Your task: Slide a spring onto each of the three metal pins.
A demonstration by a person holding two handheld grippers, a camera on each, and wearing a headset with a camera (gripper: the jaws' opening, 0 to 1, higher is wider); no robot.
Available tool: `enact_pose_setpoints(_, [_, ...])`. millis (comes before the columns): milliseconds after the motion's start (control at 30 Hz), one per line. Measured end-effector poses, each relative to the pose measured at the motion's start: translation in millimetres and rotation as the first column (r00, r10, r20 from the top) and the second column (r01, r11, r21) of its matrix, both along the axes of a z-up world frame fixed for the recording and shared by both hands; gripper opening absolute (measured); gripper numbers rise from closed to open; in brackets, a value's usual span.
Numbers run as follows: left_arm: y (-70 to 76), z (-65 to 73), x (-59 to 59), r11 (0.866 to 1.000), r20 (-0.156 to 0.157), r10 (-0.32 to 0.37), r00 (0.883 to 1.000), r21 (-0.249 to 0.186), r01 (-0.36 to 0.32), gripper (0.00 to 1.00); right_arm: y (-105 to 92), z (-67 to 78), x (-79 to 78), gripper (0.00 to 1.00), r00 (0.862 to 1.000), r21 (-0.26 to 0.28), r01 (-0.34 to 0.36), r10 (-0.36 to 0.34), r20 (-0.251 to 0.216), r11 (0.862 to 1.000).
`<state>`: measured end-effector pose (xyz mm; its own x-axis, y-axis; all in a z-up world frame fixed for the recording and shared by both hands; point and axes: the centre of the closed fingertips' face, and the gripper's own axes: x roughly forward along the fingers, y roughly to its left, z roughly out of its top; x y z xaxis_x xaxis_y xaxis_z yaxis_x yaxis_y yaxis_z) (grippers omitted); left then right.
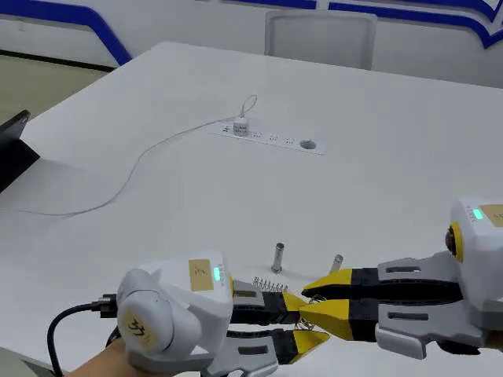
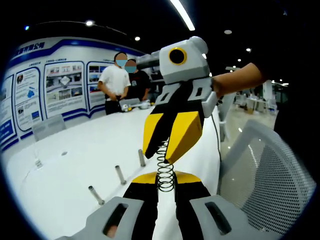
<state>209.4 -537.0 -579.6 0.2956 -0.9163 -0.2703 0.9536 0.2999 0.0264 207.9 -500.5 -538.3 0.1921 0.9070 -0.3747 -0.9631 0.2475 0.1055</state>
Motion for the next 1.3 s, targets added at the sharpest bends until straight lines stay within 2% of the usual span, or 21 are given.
enact_pose_setpoints(133, [4.9,-3.1,3.7,1.000,0.003,0.019,1.000,0.012,-0.019,0.16,1.0,7.3,4.1,0.09,1.000,0.032,0.016,-0.016,-0.005,0.999])
enact_pose_setpoints(233, [10.0,-3.3,6.0,0.999,0.000,0.037,0.999,0.008,-0.037,0.21,0.0,8.0,8.1,0.09,1.000,0.011,0.021,-0.021,0.023,1.000])
enact_pose_setpoints(267, [12.5,-2.4,8.3,0.999,-0.002,0.052,0.999,-0.001,-0.052,0.23,-0.1,8.8,9.0,0.09,1.000,0.013,0.023,-0.023,0.019,1.000])
enact_pose_setpoints(333, [16.6,-3.1,13.0,0.997,-0.004,0.083,0.997,0.000,-0.083,0.29,-1.1,10.4,12.5,0.09,0.999,0.017,0.034,-0.035,0.025,0.999])
enact_pose_setpoints(400, [20.7,-4.0,16.7,0.995,0.010,0.103,0.995,0.009,-0.103,0.37,-2.3,10.6,14.7,0.09,0.999,0.011,0.040,-0.040,0.034,0.999])
enact_pose_setpoints(500, [29.6,-3.5,22.0,0.991,0.004,0.136,0.991,0.001,-0.137,0.47,-4.3,12.8,18.0,0.10,0.998,0.012,0.052,-0.052,0.039,0.999])
enact_pose_setpoints(567, [33.6,-3.5,24.1,0.989,0.006,0.147,0.989,0.002,-0.147,0.50,-5.8,12.6,19.3,0.10,0.997,0.005,0.056,-0.056,0.045,0.998])
enact_pose_setpoints(800, [47.3,0.1,31.3,0.980,-0.002,0.197,0.980,-0.030,-0.197,0.59,-14.5,11.3,27.9,0.10,0.995,-0.011,0.089,-0.088,0.050,0.996])
enact_pose_setpoints(900, [51.8,0.7,33.6,0.975,-0.016,0.217,0.976,-0.047,-0.218,0.63,-18.5,9.2,32.1,0.10,0.993,-0.020,0.104,-0.103,0.049,0.994])
enact_pose_setpoints(1033, [59.4,3.9,39.0,0.960,-0.022,0.266,0.964,-0.083,-0.267,0.71,-24.1,7.5,38.7,0.10,0.991,-0.030,0.123,-0.122,0.054,0.992])
enact_pose_setpoints(1167, [62.9,10.4,41.8,0.952,-0.002,0.289,0.957,-0.105,-0.288,0.76,-30.5,5.9,44.8,0.10,0.990,-0.046,0.135,-0.132,0.054,0.990])
enact_pose_setpoints(1300, [68.4,14.7,46.0,0.939,-0.019,0.318,0.948,-0.135,-0.317,0.80,-37.9,4.7,53.1,0.10,0.987,-0.064,0.156,-0.152,0.059,0.986])
